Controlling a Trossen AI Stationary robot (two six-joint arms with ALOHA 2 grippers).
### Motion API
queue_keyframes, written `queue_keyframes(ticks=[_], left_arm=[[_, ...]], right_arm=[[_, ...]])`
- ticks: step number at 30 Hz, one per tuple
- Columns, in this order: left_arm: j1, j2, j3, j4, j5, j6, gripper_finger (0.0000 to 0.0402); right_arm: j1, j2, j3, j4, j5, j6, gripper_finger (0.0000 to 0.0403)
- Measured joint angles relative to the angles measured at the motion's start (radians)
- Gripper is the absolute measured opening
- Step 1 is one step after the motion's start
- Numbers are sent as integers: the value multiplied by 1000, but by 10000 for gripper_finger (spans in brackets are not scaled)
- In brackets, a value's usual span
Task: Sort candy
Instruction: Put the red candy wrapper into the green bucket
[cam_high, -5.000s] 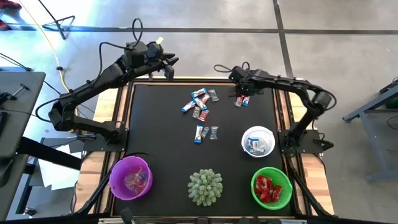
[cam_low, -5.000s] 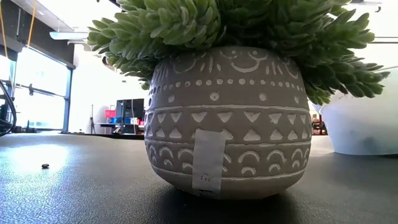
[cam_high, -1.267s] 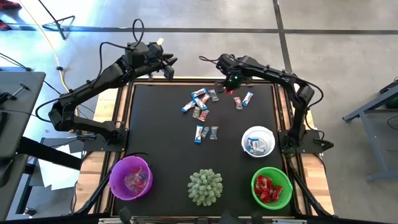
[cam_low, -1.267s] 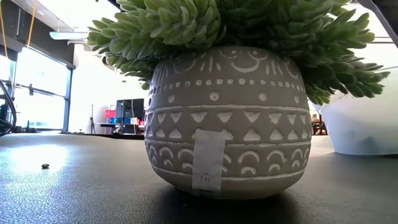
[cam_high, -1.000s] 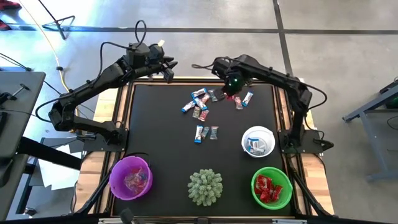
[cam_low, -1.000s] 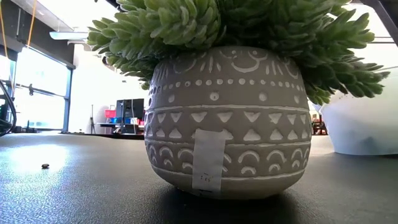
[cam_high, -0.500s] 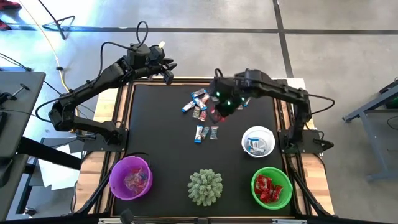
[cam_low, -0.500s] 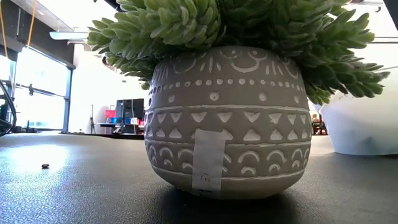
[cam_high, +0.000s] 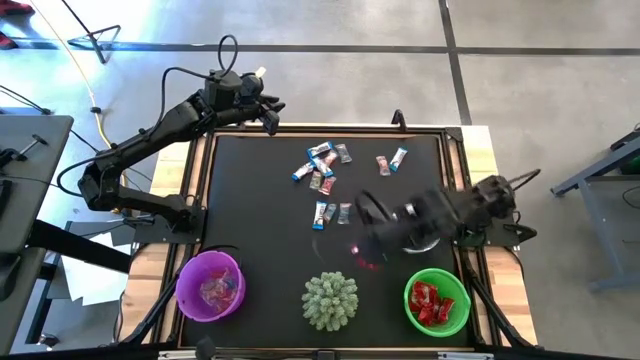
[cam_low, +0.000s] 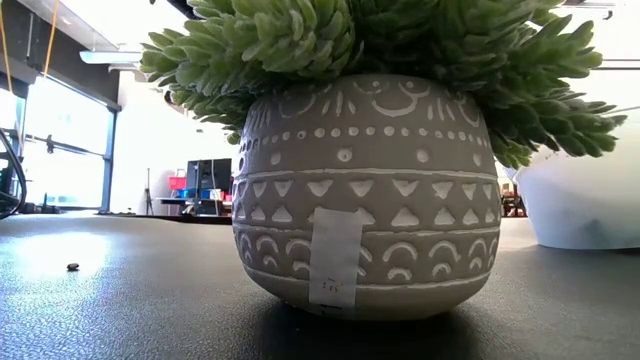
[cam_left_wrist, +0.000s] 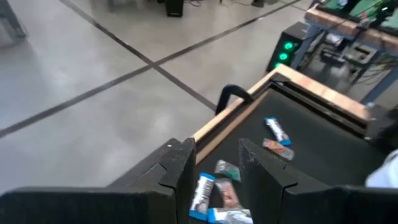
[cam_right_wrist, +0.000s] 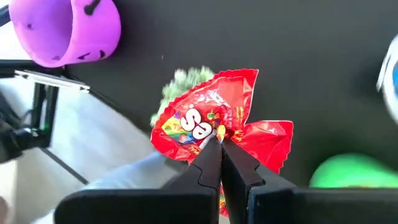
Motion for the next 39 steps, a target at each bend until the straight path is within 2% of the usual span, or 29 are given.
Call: queue_keyframes(ticks=[6, 15, 30, 39], left_arm=[[-8, 0, 0, 1, 30, -58, 106], [-40, 0, 0, 1, 30, -106, 106], [-59, 0, 0, 17, 18, -105, 106], [-58, 0, 0, 127, 10, -105, 106]], right_arm=[[174, 22, -1, -1, 76, 319, 0], [290, 81, -2, -1, 79, 558, 0], [311, 63, -74, 2, 50, 588, 0], [325, -65, -270, 0, 60, 592, 0]])
